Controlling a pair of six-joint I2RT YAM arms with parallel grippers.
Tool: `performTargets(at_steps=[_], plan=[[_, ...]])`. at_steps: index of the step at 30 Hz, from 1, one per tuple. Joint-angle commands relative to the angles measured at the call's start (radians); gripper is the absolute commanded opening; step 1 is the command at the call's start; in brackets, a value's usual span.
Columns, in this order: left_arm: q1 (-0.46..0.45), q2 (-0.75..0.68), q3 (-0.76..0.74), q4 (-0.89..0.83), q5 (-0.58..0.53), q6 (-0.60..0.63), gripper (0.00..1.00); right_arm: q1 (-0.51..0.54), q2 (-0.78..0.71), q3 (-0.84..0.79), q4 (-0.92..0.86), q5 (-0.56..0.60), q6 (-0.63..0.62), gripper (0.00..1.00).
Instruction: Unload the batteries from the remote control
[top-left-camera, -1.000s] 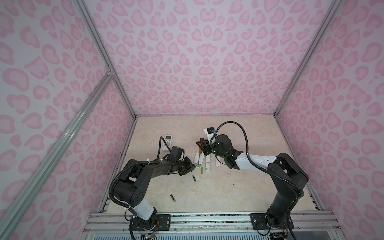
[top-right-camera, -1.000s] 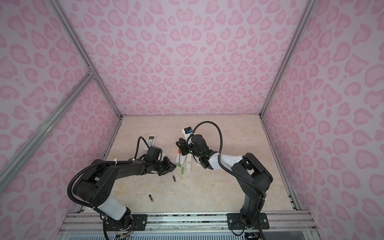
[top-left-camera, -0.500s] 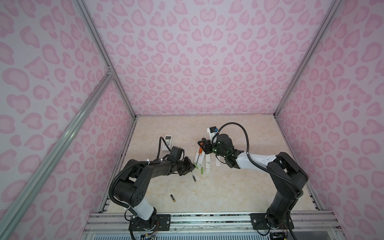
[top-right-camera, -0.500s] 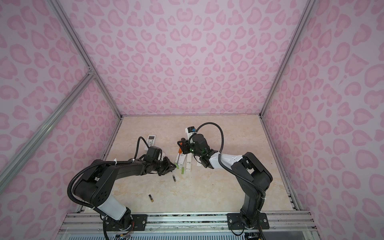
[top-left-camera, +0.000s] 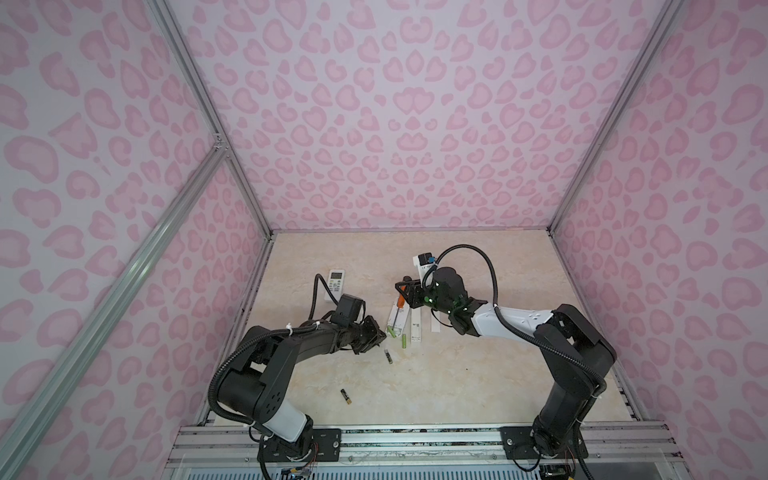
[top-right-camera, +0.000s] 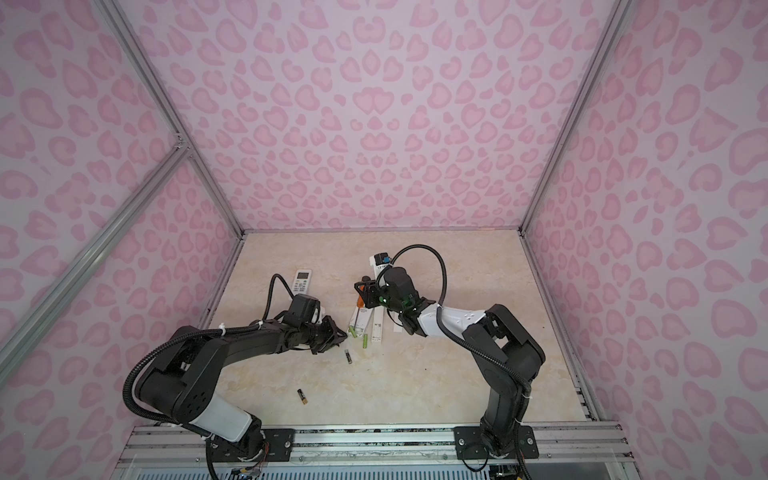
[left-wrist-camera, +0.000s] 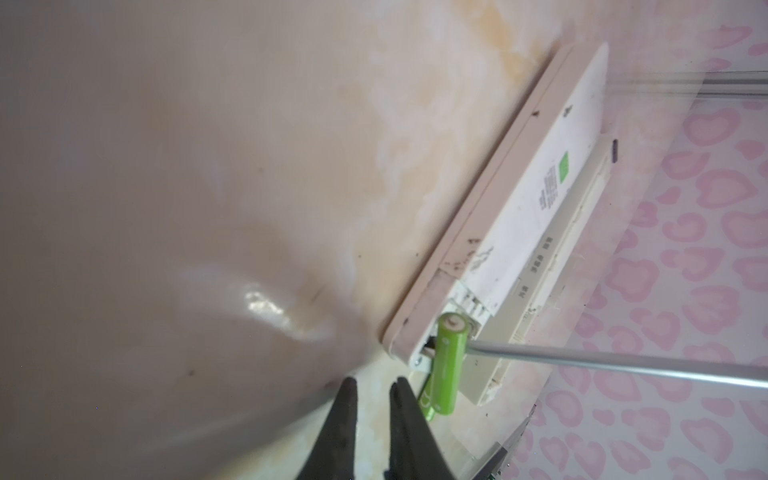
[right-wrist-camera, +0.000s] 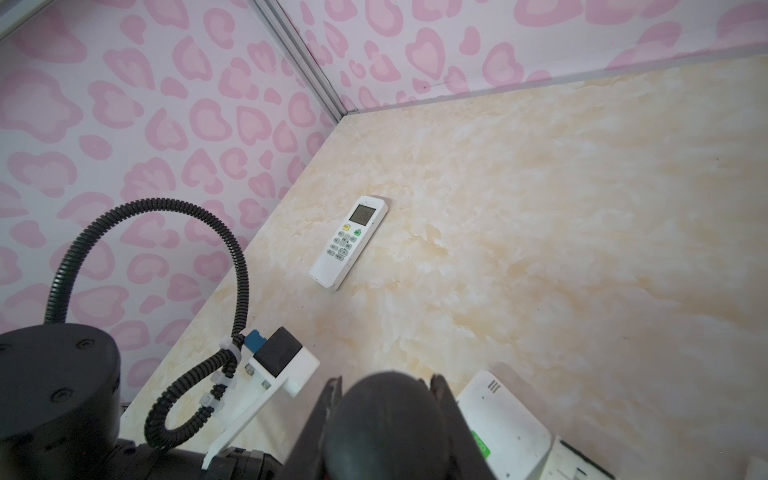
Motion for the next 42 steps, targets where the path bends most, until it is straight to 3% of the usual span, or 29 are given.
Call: performTargets(at_steps=[1, 29, 35, 42], plan=[[0.008, -0.019, -0.012, -0.022, -0.013, 0.020, 0.20, 0.009, -0.004, 0.005, 0.009, -0.011, -0.021, 0.00], [0.056, -0.038, -0.043, -0.082, -0.046, 0.089, 0.20, 0.058, -0.056, 0.053, -0.103, 0.040, -0.119, 0.00], [0.059, -0.067, -0.029, -0.115, -0.055, 0.109, 0.20, 0.052, -0.140, 0.058, -0.213, 0.103, -0.107, 0.00], [0.062, -0.148, 0.031, -0.225, -0.093, 0.160, 0.24, -0.016, -0.329, 0.008, -0.516, 0.236, -0.067, 0.00]])
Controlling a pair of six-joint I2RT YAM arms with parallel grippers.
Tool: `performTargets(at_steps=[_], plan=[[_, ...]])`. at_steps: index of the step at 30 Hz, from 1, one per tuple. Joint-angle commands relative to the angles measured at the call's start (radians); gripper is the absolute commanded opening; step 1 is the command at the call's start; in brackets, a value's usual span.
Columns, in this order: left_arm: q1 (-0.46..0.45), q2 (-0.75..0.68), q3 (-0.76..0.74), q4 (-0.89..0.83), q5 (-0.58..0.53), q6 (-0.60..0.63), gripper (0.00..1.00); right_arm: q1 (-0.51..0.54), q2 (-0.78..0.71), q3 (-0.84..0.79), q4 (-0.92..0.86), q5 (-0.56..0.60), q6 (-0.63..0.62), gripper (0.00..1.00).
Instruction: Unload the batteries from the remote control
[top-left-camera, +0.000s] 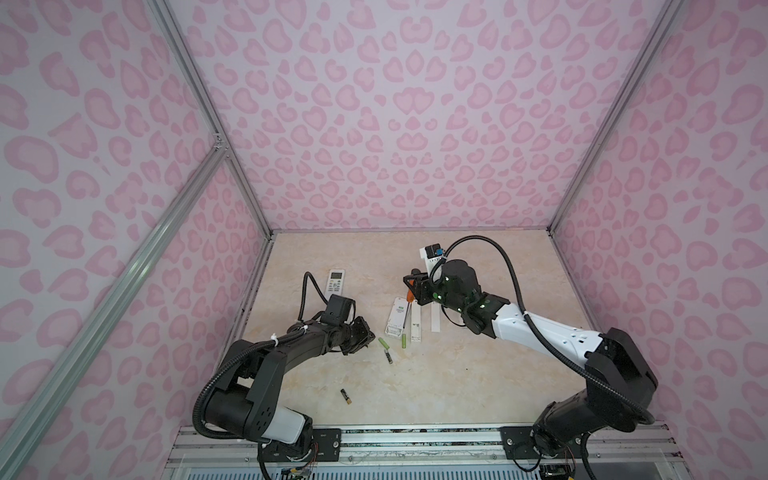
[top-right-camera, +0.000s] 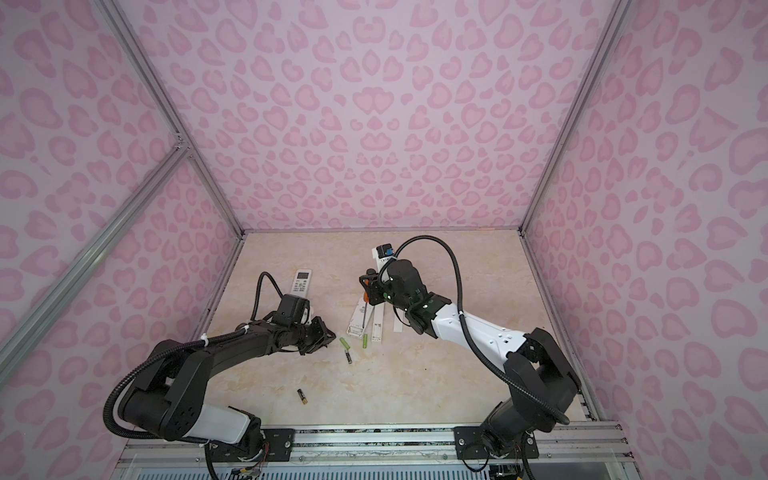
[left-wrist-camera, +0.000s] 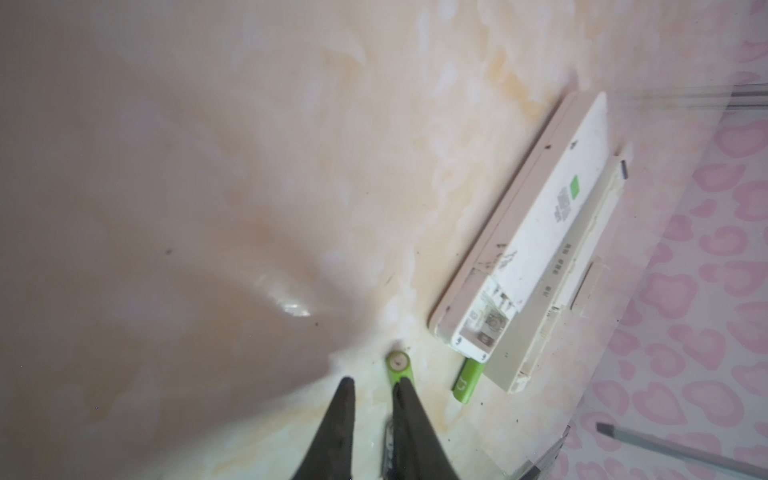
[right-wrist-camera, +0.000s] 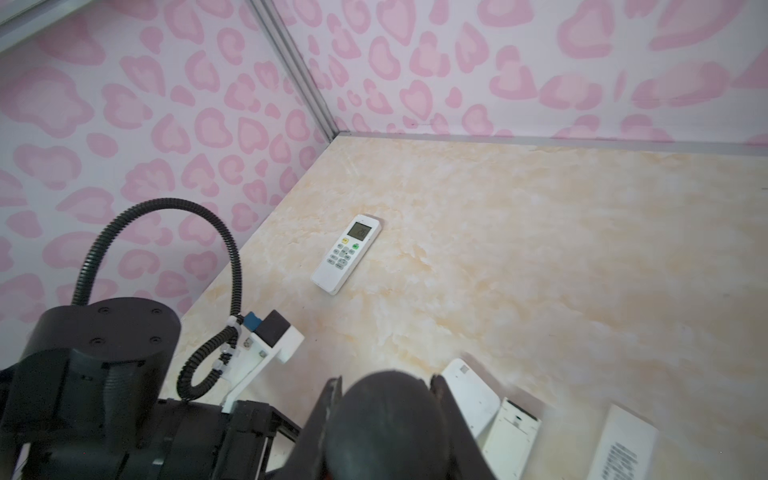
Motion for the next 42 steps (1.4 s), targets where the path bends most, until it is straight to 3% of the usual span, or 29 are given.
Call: performTargets(at_steps=[1, 4, 10, 15, 17, 27, 34, 42], plan=[[0.003, -0.041, 0.038, -0.084, -0.037, 0.054, 0.24, -0.044, -0.077, -0.039, -0.206, 0.095, 0.041, 0.00], [0.007, -0.065, 0.074, -0.144, -0.057, 0.087, 0.27, -0.115, -0.178, -0.099, -0.339, 0.124, 0.070, 0.00], [0.027, -0.063, 0.157, -0.246, -0.093, 0.187, 0.33, -0.312, -0.322, -0.226, -0.575, 0.066, 0.082, 0.00], [0.061, -0.049, 0.230, -0.338, -0.135, 0.273, 0.35, -0.432, -0.334, -0.296, -0.641, 0.013, 0.067, 0.00], [0.080, -0.048, 0.251, -0.368, -0.162, 0.298, 0.41, -0.463, -0.313, -0.320, -0.631, -0.003, 0.066, 0.00], [0.175, -0.033, 0.328, -0.437, -0.259, 0.402, 0.56, -0.496, -0.125, -0.306, -0.607, 0.010, 0.024, 0.15], [0.224, 0.009, 0.356, -0.405, -0.248, 0.484, 0.66, -0.496, -0.060, -0.293, -0.570, 0.042, 0.020, 0.38], [0.297, 0.159, 0.488, -0.441, -0.322, 0.545, 0.79, -0.498, -0.023, -0.274, -0.566, 0.074, 0.004, 0.40]])
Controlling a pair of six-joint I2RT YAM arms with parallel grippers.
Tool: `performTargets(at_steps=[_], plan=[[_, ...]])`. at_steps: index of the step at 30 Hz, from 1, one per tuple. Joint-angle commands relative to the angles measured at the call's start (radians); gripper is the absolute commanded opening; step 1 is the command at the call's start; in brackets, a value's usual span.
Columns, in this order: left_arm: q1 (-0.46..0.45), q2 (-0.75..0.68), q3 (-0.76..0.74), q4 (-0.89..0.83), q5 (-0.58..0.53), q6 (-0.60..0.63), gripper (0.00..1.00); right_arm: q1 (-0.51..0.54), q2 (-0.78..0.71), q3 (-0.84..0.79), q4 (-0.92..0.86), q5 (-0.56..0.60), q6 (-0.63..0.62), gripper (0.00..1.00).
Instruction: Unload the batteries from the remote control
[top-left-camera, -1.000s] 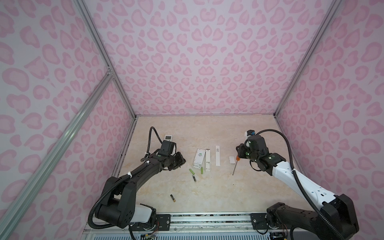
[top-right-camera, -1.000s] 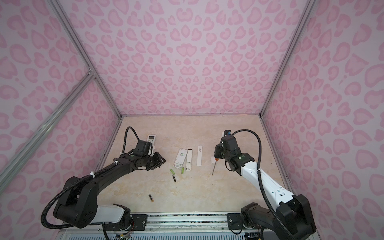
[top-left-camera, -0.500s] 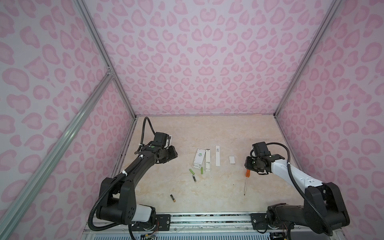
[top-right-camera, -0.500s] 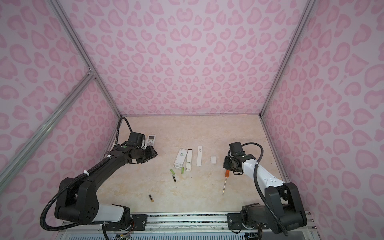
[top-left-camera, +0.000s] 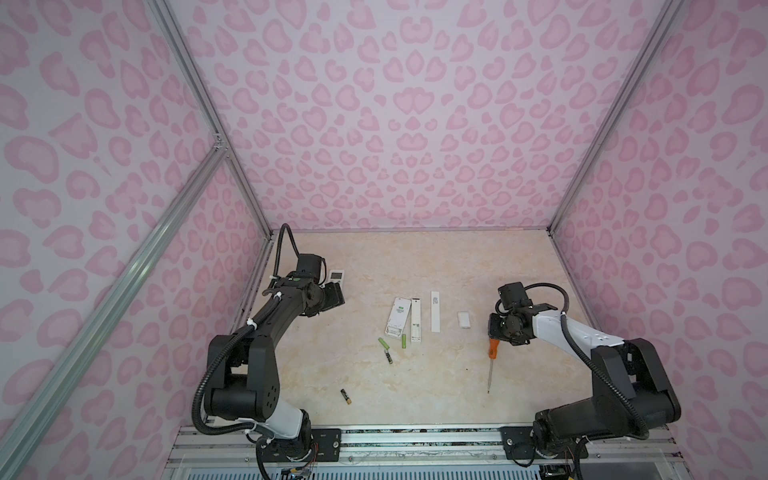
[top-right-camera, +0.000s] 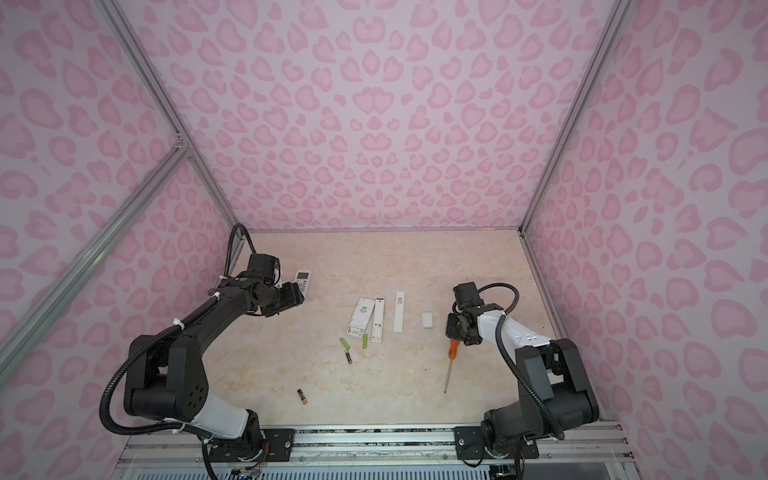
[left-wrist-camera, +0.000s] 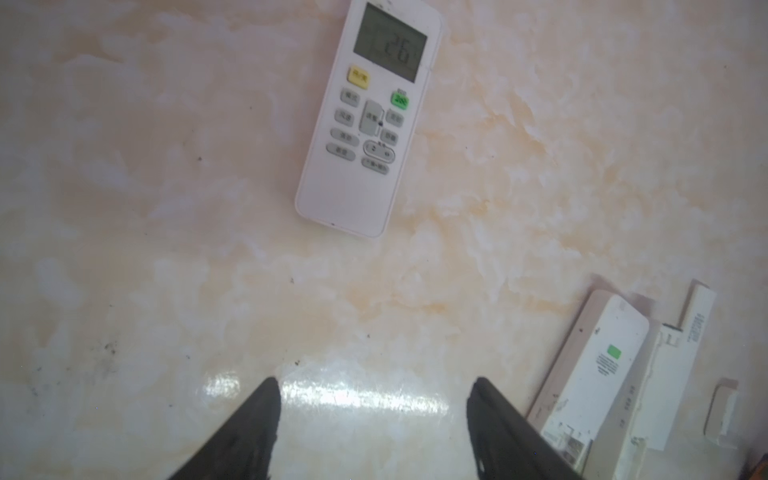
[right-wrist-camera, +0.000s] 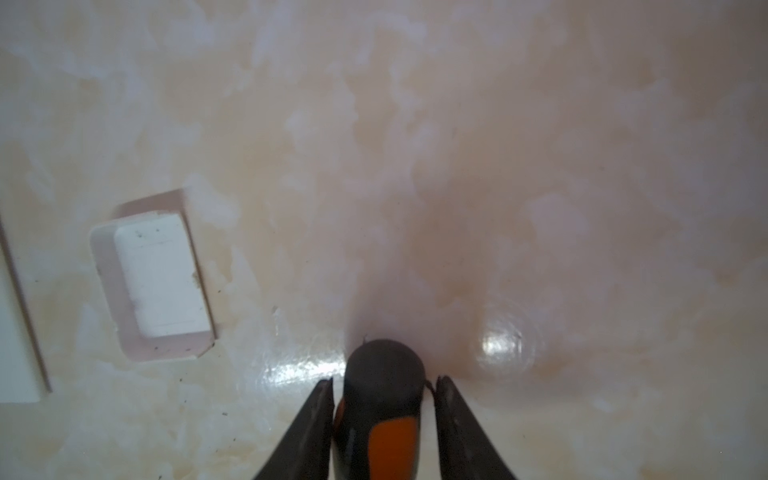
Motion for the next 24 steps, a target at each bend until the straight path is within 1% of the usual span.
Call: performTargets(at_steps=[1, 4, 8, 14, 17, 21, 22, 23, 24], plan=[[0.014, 0.058, 0.054, -0.024, -0.054, 0.046, 0.81, 0.000, -0.001, 0.009, 0.003, 0.031, -0.014, 0.40], [0.015, 0.132, 0.123, -0.038, -0.091, 0.070, 0.84, -0.001, -0.025, 0.019, -0.002, 0.028, -0.015, 0.42], [0.015, 0.271, 0.233, -0.061, -0.133, 0.092, 0.86, 0.000, -0.060, 0.052, -0.015, 0.019, -0.035, 0.48], [0.014, 0.447, 0.393, -0.083, -0.158, 0.092, 0.87, 0.000, -0.047, 0.148, -0.068, 0.004, -0.068, 0.50], [0.009, 0.499, 0.437, -0.085, -0.136, 0.080, 0.87, 0.000, -0.040, 0.193, -0.086, -0.013, -0.074, 0.51], [-0.014, 0.534, 0.453, -0.074, -0.129, 0.069, 0.87, 0.000, -0.054, 0.221, -0.097, -0.030, -0.073, 0.51], [-0.022, 0.540, 0.452, -0.069, -0.127, 0.067, 0.88, 0.000, -0.063, 0.222, -0.094, -0.033, -0.072, 0.51], [-0.029, 0.546, 0.456, -0.071, -0.136, 0.066, 0.92, 0.000, -0.071, 0.219, -0.090, -0.034, -0.069, 0.51], [-0.036, 0.554, 0.464, -0.079, -0.153, 0.071, 0.87, 0.000, -0.082, 0.214, -0.084, -0.034, -0.066, 0.51]])
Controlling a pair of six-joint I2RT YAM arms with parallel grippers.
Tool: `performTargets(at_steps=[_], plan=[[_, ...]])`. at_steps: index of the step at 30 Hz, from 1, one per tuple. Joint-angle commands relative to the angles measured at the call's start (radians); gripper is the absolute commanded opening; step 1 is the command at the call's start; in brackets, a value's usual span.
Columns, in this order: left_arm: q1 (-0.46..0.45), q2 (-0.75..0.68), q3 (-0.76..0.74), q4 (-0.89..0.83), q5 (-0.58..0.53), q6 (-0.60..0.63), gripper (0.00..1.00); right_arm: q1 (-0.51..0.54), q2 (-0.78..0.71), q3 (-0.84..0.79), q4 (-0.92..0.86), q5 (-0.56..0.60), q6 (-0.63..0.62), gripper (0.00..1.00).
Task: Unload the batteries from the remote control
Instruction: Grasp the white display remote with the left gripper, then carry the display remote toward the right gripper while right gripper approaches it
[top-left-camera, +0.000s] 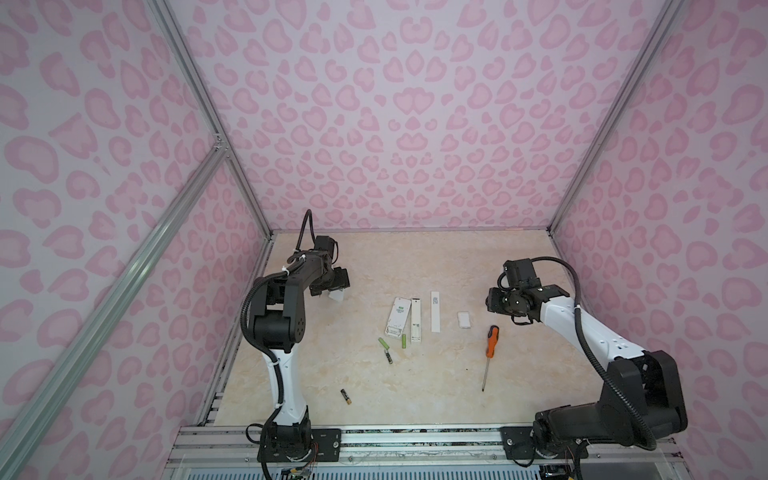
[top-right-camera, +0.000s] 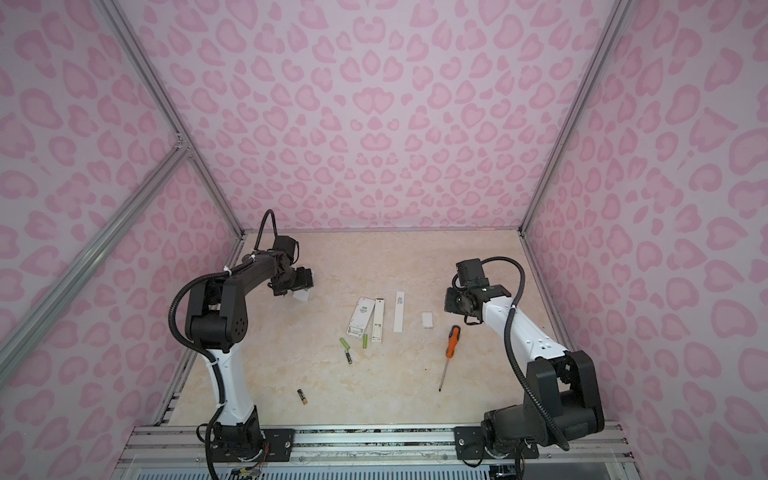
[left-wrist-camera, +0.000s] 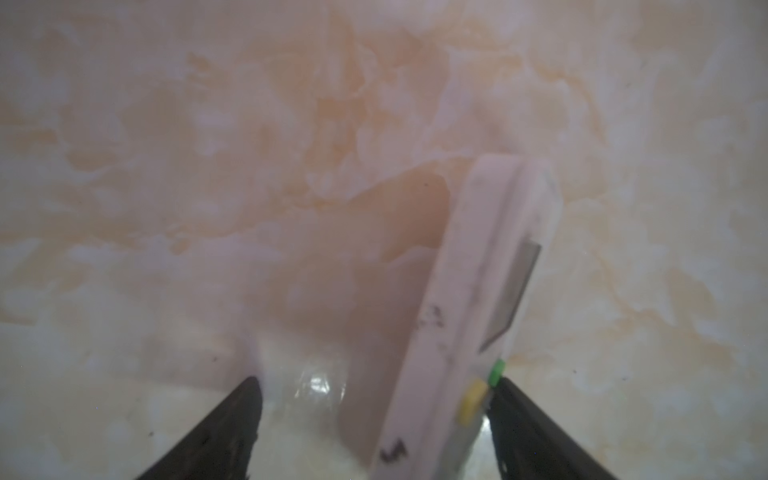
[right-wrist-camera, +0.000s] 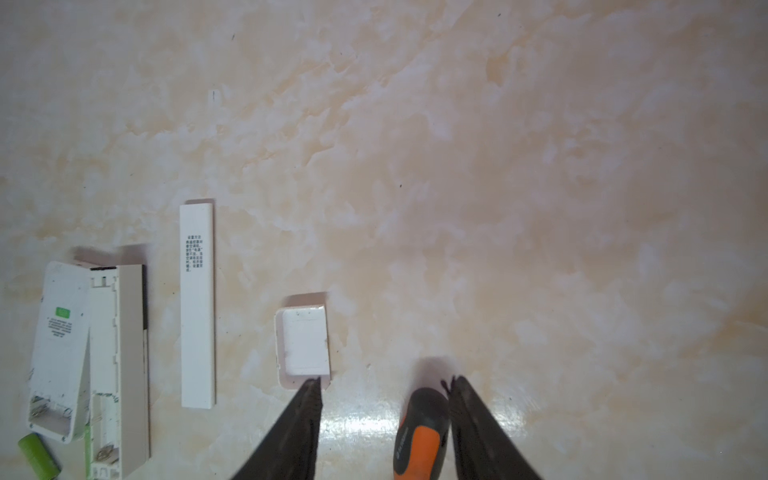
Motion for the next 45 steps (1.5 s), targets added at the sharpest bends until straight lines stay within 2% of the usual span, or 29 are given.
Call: performTargets(at_steps=[1, 4, 11, 12, 14, 16, 22, 27, 32, 40, 45], plan=[[-0.017, 0.027, 0.024, -0.033, -0.034, -0.003, 0.85, 0.000, -0.026, -0.011, -0.002, -0.014, -0.001, 0.50], [-0.021, 0.038, 0.041, -0.061, -0.059, -0.011, 0.85, 0.001, -0.052, -0.034, 0.022, -0.029, 0.014, 0.50], [-0.022, 0.037, 0.034, -0.092, -0.067, -0.026, 0.72, 0.020, -0.097, -0.059, 0.033, -0.034, 0.046, 0.50], [-0.023, 0.032, 0.032, -0.096, -0.070, -0.030, 0.70, 0.022, -0.102, -0.061, 0.033, -0.034, 0.049, 0.49], [-0.022, 0.022, 0.023, -0.099, -0.068, -0.034, 0.59, 0.026, -0.109, -0.064, 0.032, -0.034, 0.051, 0.49], [-0.021, 0.012, 0.014, -0.095, -0.051, -0.042, 0.53, 0.032, -0.116, -0.062, 0.032, -0.035, 0.055, 0.49], [-0.021, 0.008, 0.002, -0.096, -0.027, -0.064, 0.45, 0.068, -0.131, -0.059, 0.038, -0.028, 0.082, 0.49], [-0.022, -0.053, -0.049, -0.070, 0.026, -0.088, 0.41, 0.161, -0.122, -0.060, 0.093, -0.025, 0.146, 0.48], [-0.023, -0.148, -0.128, -0.032, 0.115, -0.141, 0.40, 0.284, -0.042, -0.022, 0.177, -0.043, 0.215, 0.48], [-0.065, -0.355, -0.328, 0.095, 0.318, -0.306, 0.37, 0.483, 0.120, 0.041, 0.402, -0.108, 0.329, 0.46], [-0.131, -0.463, -0.432, 0.196, 0.397, -0.437, 0.37, 0.557, 0.222, 0.118, 0.441, -0.143, 0.343, 0.46]])
